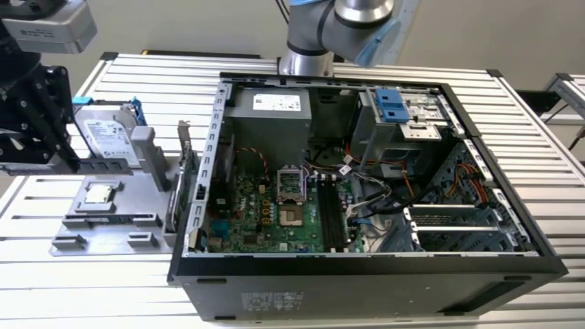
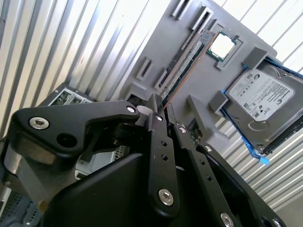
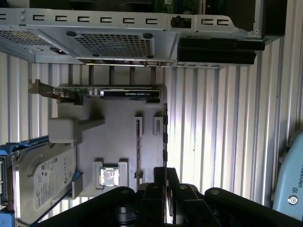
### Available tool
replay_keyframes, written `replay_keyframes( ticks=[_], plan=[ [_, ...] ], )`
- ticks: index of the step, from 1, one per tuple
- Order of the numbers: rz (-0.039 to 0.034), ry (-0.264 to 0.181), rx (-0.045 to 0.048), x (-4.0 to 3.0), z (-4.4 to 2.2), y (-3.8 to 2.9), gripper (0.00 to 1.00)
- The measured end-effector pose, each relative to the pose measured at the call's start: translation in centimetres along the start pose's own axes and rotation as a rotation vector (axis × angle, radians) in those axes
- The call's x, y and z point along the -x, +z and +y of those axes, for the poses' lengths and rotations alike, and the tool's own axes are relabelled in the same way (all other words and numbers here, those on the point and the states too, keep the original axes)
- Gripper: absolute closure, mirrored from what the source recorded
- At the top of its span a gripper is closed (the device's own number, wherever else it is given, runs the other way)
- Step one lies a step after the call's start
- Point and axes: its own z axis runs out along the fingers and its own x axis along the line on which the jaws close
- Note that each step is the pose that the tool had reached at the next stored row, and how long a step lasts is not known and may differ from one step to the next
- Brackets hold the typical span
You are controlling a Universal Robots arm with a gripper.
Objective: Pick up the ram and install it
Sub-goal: 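Pick up the ram and move it above insertion slot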
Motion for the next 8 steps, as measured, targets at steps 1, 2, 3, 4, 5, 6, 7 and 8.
replay_keyframes(
  ticks=[1, 2, 3, 4, 5, 6, 7, 8],
  plan=[
    [0.0, 0.0, -0.0001, 0.0, 0.08, -0.01, 1.0],
    [0.0, 0.0, 0.0, 0.0, 0.14, -0.01, 1.0],
    [0.0, 0.0, 0.0, 0.0, 0.2, -0.01, 1.0],
    [0.0, 0.0, 0.0, 0.0, 0.27, -0.01, 1.0],
    [0.0, 0.0, 0.0, 0.0, 0.33, -0.02, 1.0],
    [0.0, 0.0, 0.0, 0.0, 0.4, -0.02, 1.0],
    [0.0, 0.0, 0.0, 0.0, 0.47, -0.02, 1.0],
    [0.0, 0.0, 0.0, 0.0, 0.54, -0.03, 1.0]
  ],
)
